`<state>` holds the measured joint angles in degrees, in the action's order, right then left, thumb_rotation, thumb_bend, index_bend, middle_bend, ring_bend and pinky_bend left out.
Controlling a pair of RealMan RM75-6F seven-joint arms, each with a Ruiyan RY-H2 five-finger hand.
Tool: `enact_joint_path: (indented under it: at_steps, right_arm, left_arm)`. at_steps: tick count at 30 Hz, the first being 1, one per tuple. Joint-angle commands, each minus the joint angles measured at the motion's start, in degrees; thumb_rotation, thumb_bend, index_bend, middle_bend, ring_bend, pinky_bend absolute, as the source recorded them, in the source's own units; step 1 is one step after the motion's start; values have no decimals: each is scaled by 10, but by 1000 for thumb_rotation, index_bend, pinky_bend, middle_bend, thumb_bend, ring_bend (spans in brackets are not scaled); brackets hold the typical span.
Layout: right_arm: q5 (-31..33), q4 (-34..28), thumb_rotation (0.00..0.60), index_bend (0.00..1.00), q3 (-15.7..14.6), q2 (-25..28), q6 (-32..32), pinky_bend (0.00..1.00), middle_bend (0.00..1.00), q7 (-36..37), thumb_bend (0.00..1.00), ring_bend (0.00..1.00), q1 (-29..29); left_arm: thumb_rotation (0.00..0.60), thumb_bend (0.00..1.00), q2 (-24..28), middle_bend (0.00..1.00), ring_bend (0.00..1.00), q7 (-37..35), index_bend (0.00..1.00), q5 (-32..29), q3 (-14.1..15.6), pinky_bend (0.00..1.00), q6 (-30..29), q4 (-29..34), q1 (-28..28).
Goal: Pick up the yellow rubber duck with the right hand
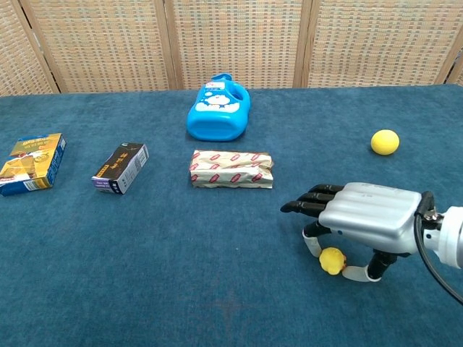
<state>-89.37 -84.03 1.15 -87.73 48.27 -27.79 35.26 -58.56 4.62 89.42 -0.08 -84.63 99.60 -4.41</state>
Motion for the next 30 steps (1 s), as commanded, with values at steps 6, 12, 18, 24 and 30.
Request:
enact_joint_path:
  at_steps: [6, 12, 18, 24, 30]
  right_arm:
    - [-3, -5, 600, 531, -3, 3, 10, 53, 0, 15, 347, 0, 4]
    - [2, -28, 600, 531, 12, 22, 31, 61, 0, 34, 361, 0, 6]
    - [28, -48, 600, 531, 49, 58, 58, 63, 0, 50, 367, 0, 7]
    - [88, -21, 600, 531, 77, 83, 41, 63, 0, 45, 365, 0, 15]
    - [136, 16, 600, 531, 81, 80, 13, 63, 0, 57, 366, 0, 21]
  left_arm:
    - [600, 0, 1, 0, 0, -1, 0, 2, 2, 0, -1, 1, 1]
    - [600, 0, 2, 0, 0, -5, 0, 1, 2, 0, -1, 0, 1]
    - [600, 0, 3, 0, 0, -4, 0, 2, 3, 0, 0, 0, 0]
    - [600, 0, 2, 0, 0, -3, 0, 9, 6, 0, -1, 1, 0]
    - [600, 0, 2, 0, 0, -3, 0, 9, 7, 0, 4, 1, -2]
